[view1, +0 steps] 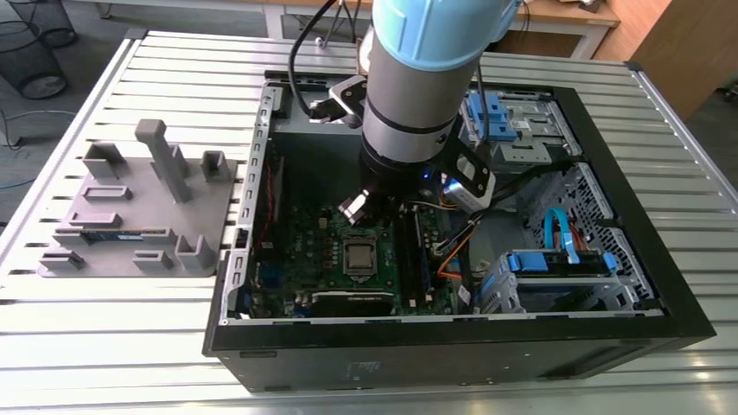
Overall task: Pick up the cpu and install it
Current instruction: 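Install the first cpu locking lever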
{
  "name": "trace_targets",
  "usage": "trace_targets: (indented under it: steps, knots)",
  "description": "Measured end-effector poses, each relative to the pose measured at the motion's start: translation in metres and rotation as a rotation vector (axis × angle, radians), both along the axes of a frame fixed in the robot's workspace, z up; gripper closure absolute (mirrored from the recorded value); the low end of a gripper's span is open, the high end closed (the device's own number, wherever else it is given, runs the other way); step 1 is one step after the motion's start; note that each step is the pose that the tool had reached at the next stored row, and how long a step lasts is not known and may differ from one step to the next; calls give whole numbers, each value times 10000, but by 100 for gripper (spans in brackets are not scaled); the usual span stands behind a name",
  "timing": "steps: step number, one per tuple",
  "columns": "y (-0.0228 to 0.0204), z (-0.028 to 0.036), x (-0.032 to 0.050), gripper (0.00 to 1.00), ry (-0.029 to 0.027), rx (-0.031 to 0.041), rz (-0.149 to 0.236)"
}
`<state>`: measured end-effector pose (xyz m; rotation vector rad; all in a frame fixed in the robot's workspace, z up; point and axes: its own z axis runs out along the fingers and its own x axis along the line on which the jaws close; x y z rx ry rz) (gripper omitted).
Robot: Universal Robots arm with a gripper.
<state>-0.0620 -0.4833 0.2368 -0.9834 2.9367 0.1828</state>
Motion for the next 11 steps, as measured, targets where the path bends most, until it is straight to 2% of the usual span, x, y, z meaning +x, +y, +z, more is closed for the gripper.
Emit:
trace_targets:
  steps: [11]
  knots:
    - [-3,-16,0,89,0,0,0]
